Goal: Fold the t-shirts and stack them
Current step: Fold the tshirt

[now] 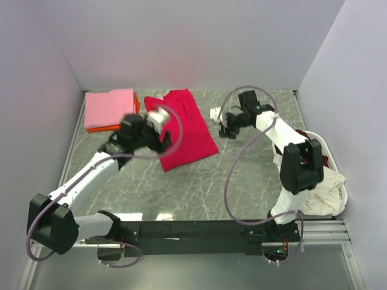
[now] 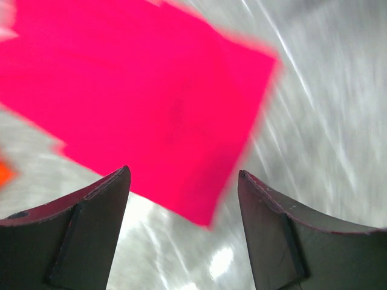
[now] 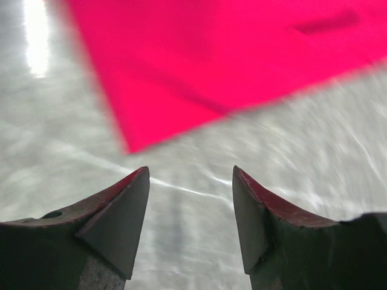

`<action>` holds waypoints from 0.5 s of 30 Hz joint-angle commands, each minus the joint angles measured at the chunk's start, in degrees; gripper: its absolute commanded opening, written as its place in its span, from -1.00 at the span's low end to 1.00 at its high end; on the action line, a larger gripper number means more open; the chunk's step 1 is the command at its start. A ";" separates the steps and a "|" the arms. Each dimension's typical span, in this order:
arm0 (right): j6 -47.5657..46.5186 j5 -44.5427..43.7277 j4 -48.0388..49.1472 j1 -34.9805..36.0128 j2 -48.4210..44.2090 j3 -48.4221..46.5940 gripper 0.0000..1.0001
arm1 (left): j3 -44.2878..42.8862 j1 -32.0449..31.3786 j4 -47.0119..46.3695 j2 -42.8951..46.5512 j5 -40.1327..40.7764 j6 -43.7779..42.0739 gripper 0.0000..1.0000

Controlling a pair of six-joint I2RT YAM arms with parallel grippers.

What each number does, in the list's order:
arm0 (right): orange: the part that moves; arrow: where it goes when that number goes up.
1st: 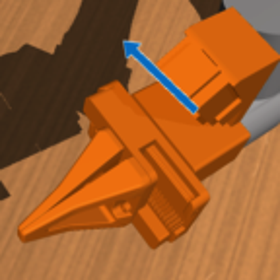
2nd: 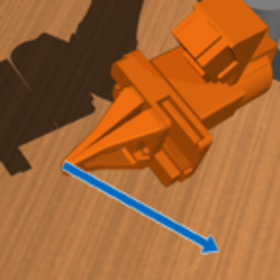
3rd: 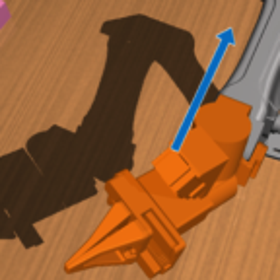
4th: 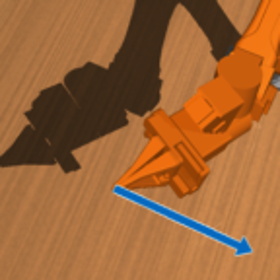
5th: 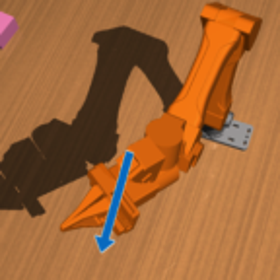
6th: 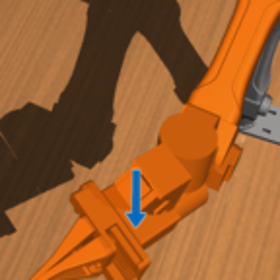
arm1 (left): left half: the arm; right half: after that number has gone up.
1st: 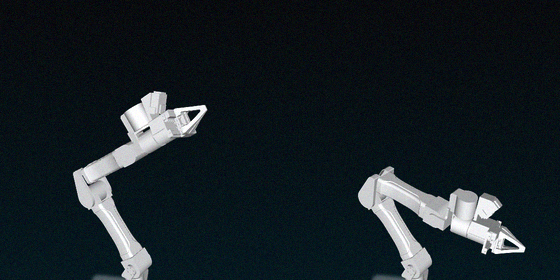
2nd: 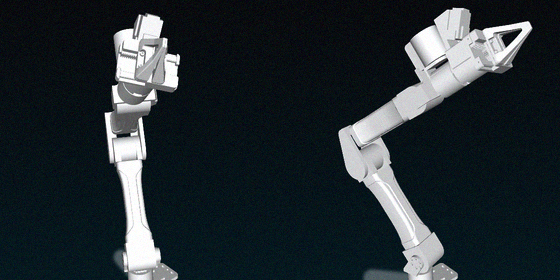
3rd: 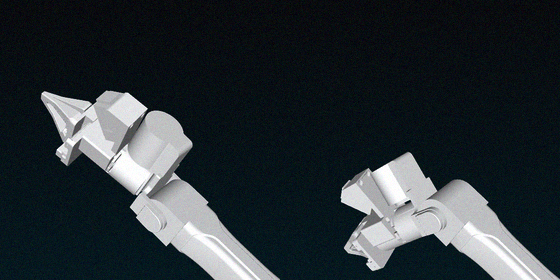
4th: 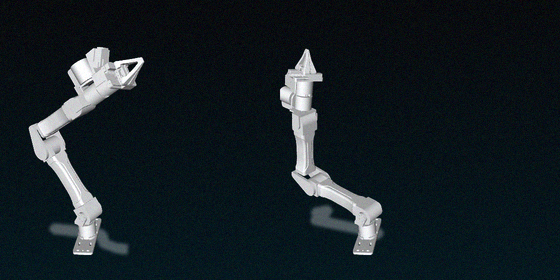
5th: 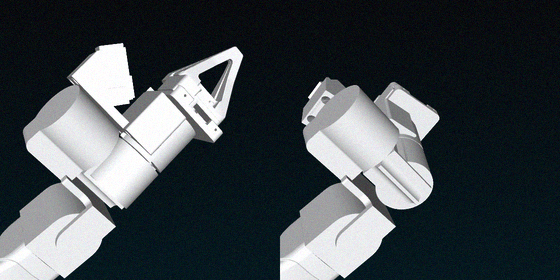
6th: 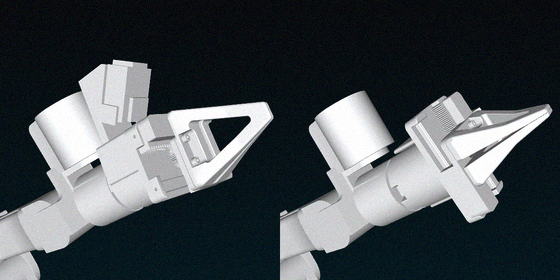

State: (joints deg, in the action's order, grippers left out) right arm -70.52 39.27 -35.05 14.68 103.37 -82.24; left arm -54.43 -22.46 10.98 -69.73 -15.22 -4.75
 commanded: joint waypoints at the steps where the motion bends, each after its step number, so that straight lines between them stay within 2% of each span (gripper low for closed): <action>1: -21.76 8.29 -8.55 2.02 -5.10 8.04 0.29 | 8.19 -5.39 -0.35 1.17 -1.05 -14.04 0.55; 5: -20.62 7.41 -8.63 2.55 -7.48 11.04 0.34 | 12.33 -10.84 -1.84 1.28 2.91 -17.57 0.58; 15: -16.75 2.48 1.37 4.48 -9.86 18.60 0.35 | 12.86 -14.63 -3.25 -5.68 11.18 -19.50 0.58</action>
State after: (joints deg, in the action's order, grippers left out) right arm -87.00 42.61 -38.20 18.24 95.98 -64.79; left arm -41.34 -36.42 10.48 -75.35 -7.55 -21.98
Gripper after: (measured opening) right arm 0.672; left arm 0.791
